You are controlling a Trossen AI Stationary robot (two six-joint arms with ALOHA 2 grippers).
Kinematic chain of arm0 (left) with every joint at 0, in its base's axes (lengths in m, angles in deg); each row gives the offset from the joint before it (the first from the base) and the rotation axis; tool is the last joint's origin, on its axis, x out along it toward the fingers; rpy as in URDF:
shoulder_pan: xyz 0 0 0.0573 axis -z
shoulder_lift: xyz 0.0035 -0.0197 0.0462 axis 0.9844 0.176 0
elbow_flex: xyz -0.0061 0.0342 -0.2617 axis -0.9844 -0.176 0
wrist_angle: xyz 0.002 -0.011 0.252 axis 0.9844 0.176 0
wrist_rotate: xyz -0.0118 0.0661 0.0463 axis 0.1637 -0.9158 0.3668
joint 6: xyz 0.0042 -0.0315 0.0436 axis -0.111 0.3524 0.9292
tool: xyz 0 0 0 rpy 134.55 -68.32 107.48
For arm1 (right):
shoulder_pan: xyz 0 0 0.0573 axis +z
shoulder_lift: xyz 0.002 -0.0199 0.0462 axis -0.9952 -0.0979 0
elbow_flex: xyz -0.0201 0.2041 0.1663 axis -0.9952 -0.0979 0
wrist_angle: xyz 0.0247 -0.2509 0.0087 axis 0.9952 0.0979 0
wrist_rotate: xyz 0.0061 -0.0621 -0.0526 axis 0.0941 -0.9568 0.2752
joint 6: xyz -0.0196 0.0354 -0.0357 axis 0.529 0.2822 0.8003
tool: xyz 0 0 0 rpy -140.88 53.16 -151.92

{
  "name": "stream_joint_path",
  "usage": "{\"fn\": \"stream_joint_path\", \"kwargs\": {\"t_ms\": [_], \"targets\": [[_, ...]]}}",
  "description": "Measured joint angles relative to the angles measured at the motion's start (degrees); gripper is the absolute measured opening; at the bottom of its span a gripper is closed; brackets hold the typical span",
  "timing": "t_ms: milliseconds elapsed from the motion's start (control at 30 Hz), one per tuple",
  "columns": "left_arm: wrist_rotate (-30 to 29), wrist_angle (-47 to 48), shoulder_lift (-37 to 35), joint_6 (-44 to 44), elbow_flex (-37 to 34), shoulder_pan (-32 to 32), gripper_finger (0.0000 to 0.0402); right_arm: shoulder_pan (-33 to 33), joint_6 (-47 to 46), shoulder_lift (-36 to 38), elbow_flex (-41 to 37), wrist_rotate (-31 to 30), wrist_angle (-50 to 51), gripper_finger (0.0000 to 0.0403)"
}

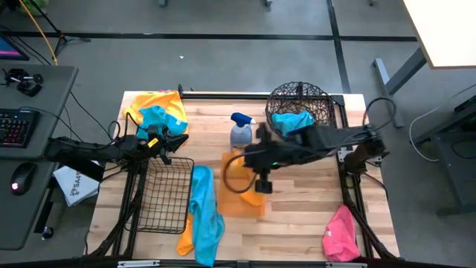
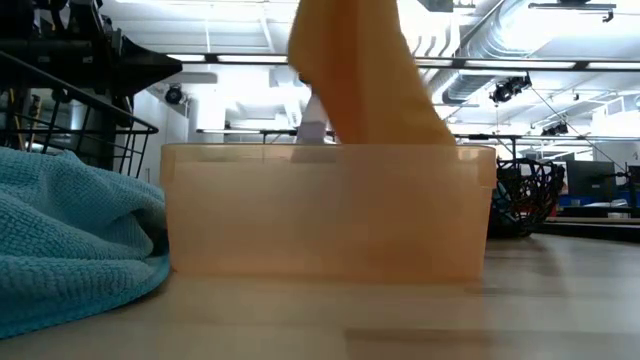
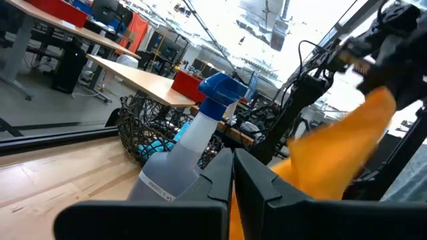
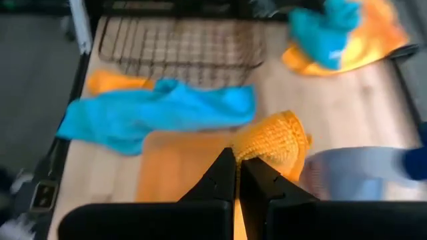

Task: Sort microfiber towel by color & place in baskets
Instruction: Put the bottom right yellow towel into the orange bin

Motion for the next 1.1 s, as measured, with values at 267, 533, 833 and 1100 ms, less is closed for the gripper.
{"fn": "stream_joint_path", "kwargs": {"t_ms": [267, 533, 833, 1100], "targets": [[0.0, 0.0, 0.0, 0.0, 0.0, 0.0, 0.0003, 0.1, 4.3, -12.6, 0.0, 11.8, 0.5, 0.0000], [0.0, 0.0, 0.0, 0.0, 0.0, 0.0, 0.0003, -0.6, 8.3, -20.9, -2.1, 14.1, 6.1, 0.0000], [0.0, 0.0, 0.0, 0.0, 0.0, 0.0, 0.0003, -4.1, 1.5, -15.1, -19.0, 16.4, -7.0, 0.0003], [0.0, 0.0, 0.0, 0.0, 0.0, 0.0, 0.0003, -5.0, -4.0, -9.8, -22.1, 18.1, -7.6, 0.0081]]}}
